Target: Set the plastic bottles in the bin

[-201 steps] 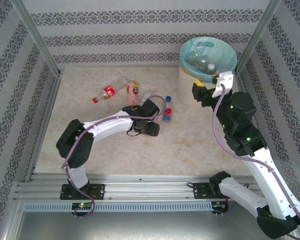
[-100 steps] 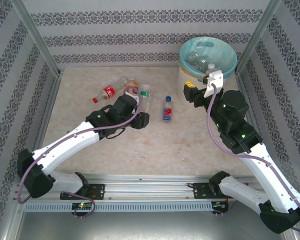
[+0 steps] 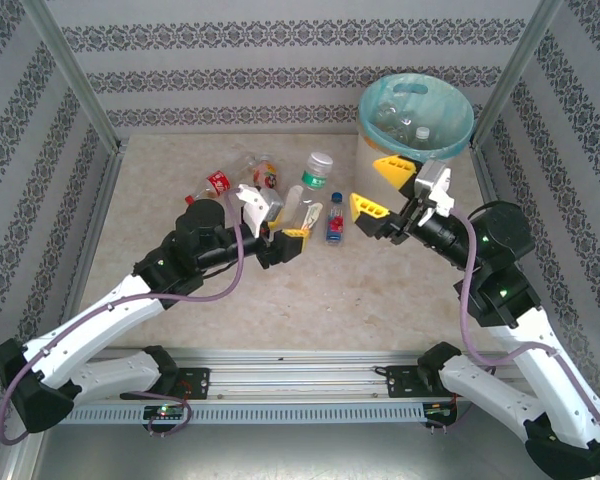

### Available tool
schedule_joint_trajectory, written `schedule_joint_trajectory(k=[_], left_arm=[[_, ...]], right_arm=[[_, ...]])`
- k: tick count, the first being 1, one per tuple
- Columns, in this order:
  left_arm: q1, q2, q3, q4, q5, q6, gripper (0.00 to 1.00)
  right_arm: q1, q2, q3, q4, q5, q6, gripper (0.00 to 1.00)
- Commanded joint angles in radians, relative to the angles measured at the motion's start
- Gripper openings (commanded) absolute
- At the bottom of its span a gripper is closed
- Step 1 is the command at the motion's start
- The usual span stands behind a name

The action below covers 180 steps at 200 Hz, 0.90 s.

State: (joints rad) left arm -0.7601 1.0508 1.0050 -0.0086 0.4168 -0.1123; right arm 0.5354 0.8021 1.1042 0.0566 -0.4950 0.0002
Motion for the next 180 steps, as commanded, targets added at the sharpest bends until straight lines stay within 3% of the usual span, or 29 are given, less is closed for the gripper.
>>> schedule_joint_trajectory(k=[1, 47, 94, 141, 180], left_arm=[[-0.013, -0.025, -0.007, 0.177, 0.247, 0.052, 0.55], [-0.013, -0.031, -0.017, 0.277, 0.419, 0.035, 0.54], [-0.013, -0.035, -0.045, 0.345, 0.461, 0.011, 0.54], [-0.013, -0.041, -0.048, 0.329, 0.467, 0.019, 0.54], [-0.013, -0.057, -0.059, 0.329, 0.464, 0.033, 0.54]], right_arm=[[0.019, 0.032, 0.046, 0.074, -0.21, 0.052, 0.7], [0.056, 0.077, 0.09, 0.086, -0.231, 0.071, 0.72], [0.083, 0.119, 0.138, 0.091, -0.283, 0.084, 0.72], [0.104, 0.18, 0.207, 0.079, -0.437, 0.138, 0.61], [0.11, 0.2, 0.225, 0.056, -0.475, 0.135, 0.52]])
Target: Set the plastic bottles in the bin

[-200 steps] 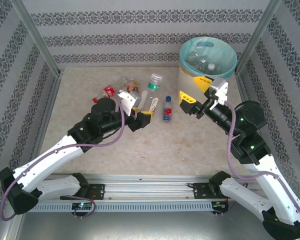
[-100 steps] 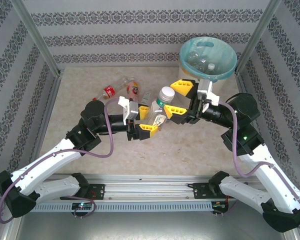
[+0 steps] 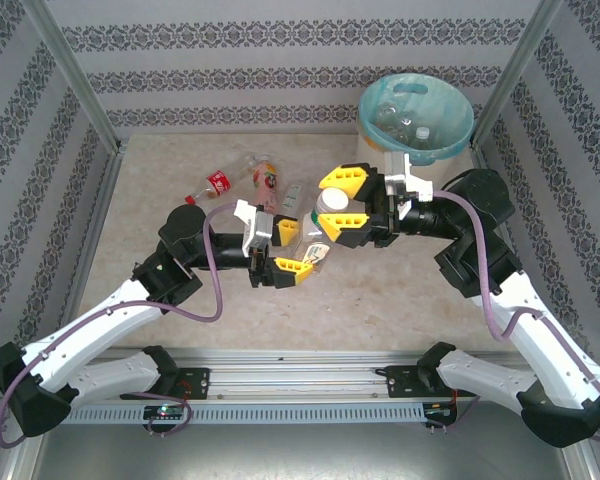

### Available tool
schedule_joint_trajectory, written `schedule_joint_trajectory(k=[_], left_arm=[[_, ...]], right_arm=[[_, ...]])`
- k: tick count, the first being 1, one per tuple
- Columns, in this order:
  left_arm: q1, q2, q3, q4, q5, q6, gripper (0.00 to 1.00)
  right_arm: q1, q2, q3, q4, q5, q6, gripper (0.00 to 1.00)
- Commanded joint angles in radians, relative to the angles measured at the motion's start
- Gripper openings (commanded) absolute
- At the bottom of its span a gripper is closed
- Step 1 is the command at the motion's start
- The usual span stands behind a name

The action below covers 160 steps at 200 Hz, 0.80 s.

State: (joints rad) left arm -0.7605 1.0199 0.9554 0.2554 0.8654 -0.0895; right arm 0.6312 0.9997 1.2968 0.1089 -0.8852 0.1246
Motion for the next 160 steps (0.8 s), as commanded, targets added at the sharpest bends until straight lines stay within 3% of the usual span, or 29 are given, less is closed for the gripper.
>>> schedule_joint_trajectory(k=[1, 44, 100, 125, 160], left_arm=[[-0.013, -0.026, -0.01, 0.064, 0.015, 0.011, 0.54], [-0.013, -0.038, -0.009, 0.041, 0.015, 0.053, 0.55], [-0.013, -0.042, -0.007, 0.029, -0.002, 0.083, 0.57], [-0.013, -0.076, -0.024, 0.029, -0.092, 0.104, 0.68], [-0.013, -0.15, -0.104, 0.122, -0.314, 0.104, 0.93]], right_arm=[[0.014, 0.002, 0.033, 0.004, -0.084, 0.011, 0.52], [0.018, 0.015, 0.042, -0.012, -0.092, 0.013, 0.5], [0.02, 0.007, 0.044, -0.023, -0.104, -0.027, 0.37], [0.021, -0.011, 0.036, -0.027, -0.075, -0.06, 0.26], [0.022, -0.024, 0.035, -0.047, -0.01, -0.105, 0.19]])
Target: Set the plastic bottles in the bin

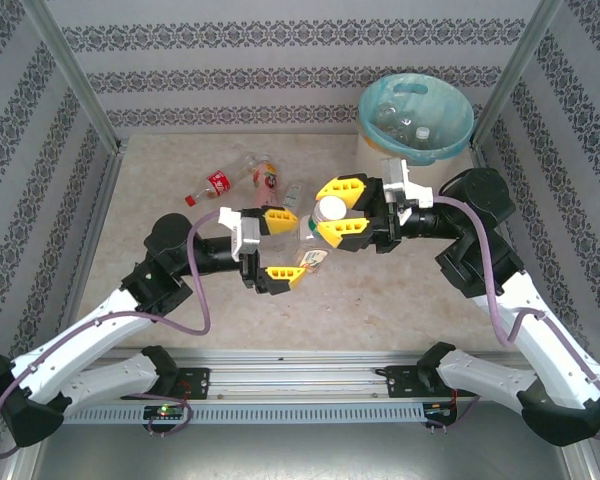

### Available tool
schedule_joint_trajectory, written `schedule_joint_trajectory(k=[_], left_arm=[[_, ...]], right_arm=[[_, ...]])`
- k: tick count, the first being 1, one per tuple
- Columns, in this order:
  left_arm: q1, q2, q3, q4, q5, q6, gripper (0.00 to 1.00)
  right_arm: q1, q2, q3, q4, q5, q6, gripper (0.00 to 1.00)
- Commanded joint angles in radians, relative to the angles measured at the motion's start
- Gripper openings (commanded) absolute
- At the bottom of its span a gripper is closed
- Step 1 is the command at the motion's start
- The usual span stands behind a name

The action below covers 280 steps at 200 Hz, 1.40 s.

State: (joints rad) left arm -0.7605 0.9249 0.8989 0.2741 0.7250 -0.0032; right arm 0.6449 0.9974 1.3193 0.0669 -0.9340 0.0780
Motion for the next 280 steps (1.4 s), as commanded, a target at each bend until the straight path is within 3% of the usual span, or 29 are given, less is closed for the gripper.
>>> schedule_joint_trajectory(k=[1, 17, 62, 120, 149, 204, 280], left_arm=[[-0.013, -0.058, -0.051, 0.107, -0.18, 0.018, 0.94], [-0.013, -0.095, -0.098, 0.167, -0.281, 0.025, 1.0], [-0.013, -0.167, -0.157, 0.203, -0.45, 0.064, 1.0], [-0.013, -0.206, -0.18, 0.124, -0.642, 0.074, 1.0], [-0.012, -0.183, -0.156, 0.049, -0.684, 0.044, 1.0], [-0.013, -0.103, -0.058, -0.139, -0.669, -0.014, 1.0], [-0.013, -0.102, -0.044, -0.249, -0.729, -0.072, 0.99]], right_arm=[[0.008, -0.021, 0.013, -0.006, 0.04, -0.06, 0.19], [0.009, -0.027, 0.011, -0.015, 0.099, -0.075, 0.16], [0.004, -0.058, -0.003, -0.04, 0.322, -0.127, 0.11], [-0.015, -0.036, 0.048, -0.152, 0.805, -0.274, 0.1], [-0.109, 0.039, 0.107, -0.191, 0.973, -0.34, 0.1], [-0.419, 0.292, 0.306, -0.185, 1.017, -0.285, 0.1], [-0.586, 0.627, 0.477, -0.158, 1.11, -0.314, 0.12]])
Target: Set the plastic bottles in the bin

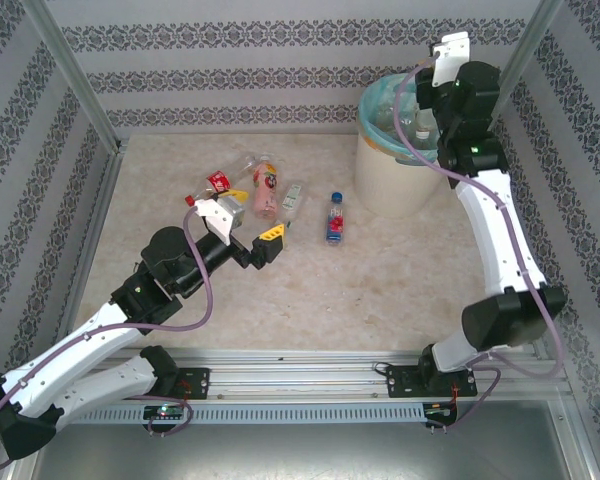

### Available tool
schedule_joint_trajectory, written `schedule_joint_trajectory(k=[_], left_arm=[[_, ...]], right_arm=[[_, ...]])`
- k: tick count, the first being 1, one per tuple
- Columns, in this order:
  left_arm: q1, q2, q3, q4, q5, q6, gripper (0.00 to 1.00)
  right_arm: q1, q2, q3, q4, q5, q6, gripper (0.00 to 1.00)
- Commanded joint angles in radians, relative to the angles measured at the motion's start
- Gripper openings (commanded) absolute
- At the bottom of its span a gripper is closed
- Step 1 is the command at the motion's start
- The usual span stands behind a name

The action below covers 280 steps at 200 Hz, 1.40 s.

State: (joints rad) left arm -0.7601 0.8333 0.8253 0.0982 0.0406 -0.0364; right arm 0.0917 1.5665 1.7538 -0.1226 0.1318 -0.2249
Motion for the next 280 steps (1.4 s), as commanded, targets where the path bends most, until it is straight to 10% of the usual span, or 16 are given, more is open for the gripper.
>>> schedule_joint_trajectory(k=[1, 73, 169, 280], left_arm=[[-0.013, -0.011, 0.03, -0.075, -0.045, -0.039, 0.99], [-0.013, -0.017, 0.007, -0.107, -0.095, -0.076, 0.99], [-0.013, 0.002, 0.004, -0.097, -0.111, -0.081, 0.99], [-0.013, 0.013, -0.006, -0.089, -0.126, -0.08, 0.99]], right_arm=[[-0.034, 0.062, 0.043, 0.032, 0.044, -0.011, 0.12], [-0.088, 0.149, -0.022, 0.022, 0.038, 0.01, 0.17], [-0.121, 0.116, -0.119, 0.052, 0.028, 0.081, 0.61], [-0.124, 0.183, -0.042, -0.033, -0.021, 0.097, 0.39]])
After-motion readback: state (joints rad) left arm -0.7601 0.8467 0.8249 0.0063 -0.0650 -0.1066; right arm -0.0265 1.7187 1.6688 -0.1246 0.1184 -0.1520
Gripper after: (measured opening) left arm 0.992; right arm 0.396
